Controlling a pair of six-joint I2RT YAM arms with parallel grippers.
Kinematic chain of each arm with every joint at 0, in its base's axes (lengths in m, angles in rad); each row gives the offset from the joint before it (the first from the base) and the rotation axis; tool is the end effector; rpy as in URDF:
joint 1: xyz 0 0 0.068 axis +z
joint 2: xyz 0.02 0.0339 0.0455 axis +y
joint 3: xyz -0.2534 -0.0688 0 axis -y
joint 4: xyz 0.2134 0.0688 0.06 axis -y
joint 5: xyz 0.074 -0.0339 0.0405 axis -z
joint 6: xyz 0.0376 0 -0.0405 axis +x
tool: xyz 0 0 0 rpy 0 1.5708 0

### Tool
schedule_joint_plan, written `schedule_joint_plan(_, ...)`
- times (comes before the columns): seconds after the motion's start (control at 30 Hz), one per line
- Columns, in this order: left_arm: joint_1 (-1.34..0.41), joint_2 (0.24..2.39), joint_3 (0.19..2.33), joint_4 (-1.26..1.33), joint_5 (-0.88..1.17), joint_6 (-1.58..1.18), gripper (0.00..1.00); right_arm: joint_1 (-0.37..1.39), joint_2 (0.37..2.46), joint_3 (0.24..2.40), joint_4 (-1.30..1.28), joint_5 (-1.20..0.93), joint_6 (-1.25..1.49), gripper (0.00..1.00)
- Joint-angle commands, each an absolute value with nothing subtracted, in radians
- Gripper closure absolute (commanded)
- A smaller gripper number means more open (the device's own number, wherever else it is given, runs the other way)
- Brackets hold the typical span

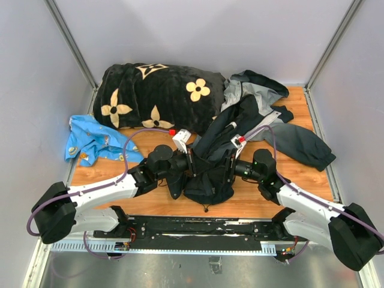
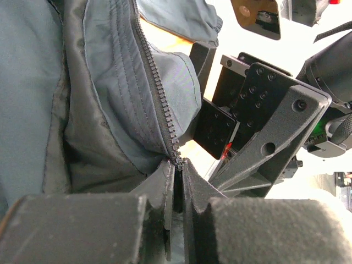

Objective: Zip up the jacket

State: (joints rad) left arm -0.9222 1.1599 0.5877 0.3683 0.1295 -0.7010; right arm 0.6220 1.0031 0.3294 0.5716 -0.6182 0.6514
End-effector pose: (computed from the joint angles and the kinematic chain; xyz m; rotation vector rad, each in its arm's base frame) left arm 0.1409 -0.1939 0.2582 0.3192 1.9365 -1.2453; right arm 0.1434 0.1296 0.2302 -0.4942 1.8139 1.4334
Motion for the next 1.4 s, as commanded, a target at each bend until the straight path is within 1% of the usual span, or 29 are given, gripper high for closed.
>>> schedule_joint_plan(0.0, -0.920, 1.140, 0.566, 0.427, 0.146, -0.712, 0.88, 0.641, 1.009, 0.335, 0.707, -0.642, 0.678, 0.35)
schedule_joint_plan(0.1, -0.920, 1.130, 0.557, 0.413, 0.133, -0.715, 0.77, 0.641, 1.019, 0.353, 0.706, -0.648, 0.676, 0.44)
schedule_joint_plan(0.17, -0.921, 1.118, 0.552, 0.399, 0.119, -0.713, 0.71, 0.641, 1.031, 0.370, 0.703, -0.653, 0.672, 0.46)
schedule_joint_plan(0.27, -0.920, 1.088, 0.549, 0.350, 0.090, -0.702, 0.58, 0.642, 1.055, 0.402, 0.694, -0.654, 0.665, 0.50)
schedule_joint_plan(0.3, -0.920, 1.074, 0.548, 0.336, 0.080, -0.699, 0.56, 0.643, 1.064, 0.411, 0.689, -0.652, 0.662, 0.52)
schedule_joint_plan(0.47, -0.921, 1.008, 0.548, 0.253, 0.030, -0.673, 0.42, 0.645, 1.127, 0.464, 0.672, -0.641, 0.651, 0.68)
schedule_joint_plan(0.53, -0.920, 0.985, 0.552, 0.203, 0.010, -0.657, 0.37, 0.649, 1.152, 0.489, 0.658, -0.637, 0.646, 0.78)
schedule_joint_plan(0.63, -0.920, 0.959, 0.561, 0.120, -0.038, -0.635, 0.35, 0.653, 1.188, 0.526, 0.643, -0.633, 0.642, 0.93)
schedule_joint_plan(0.7, -0.921, 0.947, 0.573, 0.053, -0.071, -0.616, 0.35, 0.661, 1.210, 0.549, 0.634, -0.627, 0.639, 0.97)
schedule_joint_plan(0.87, -0.922, 0.956, 0.630, -0.105, -0.119, -0.588, 0.33, 0.699, 1.261, 0.611, 0.577, -0.597, 0.610, 0.98)
schedule_joint_plan(1.0, -0.922, 0.973, 0.654, -0.161, -0.138, -0.590, 0.30, 0.744, 1.300, 0.673, 0.504, -0.559, 0.573, 0.98)
schedule_joint_plan(1.13, -0.922, 0.985, 0.681, -0.259, -0.251, -0.598, 0.30, 0.774, 1.331, 0.733, 0.430, -0.512, 0.551, 0.98)
schedule_joint_plan(1.2, -0.922, 0.981, 0.693, -0.316, -0.306, -0.597, 0.31, 0.788, 1.340, 0.759, 0.379, -0.488, 0.524, 0.98)
schedule_joint_plan(1.37, -0.922, 0.944, 0.712, -0.408, -0.412, -0.594, 0.37, 0.807, 1.346, 0.785, 0.305, -0.437, 0.488, 0.97)
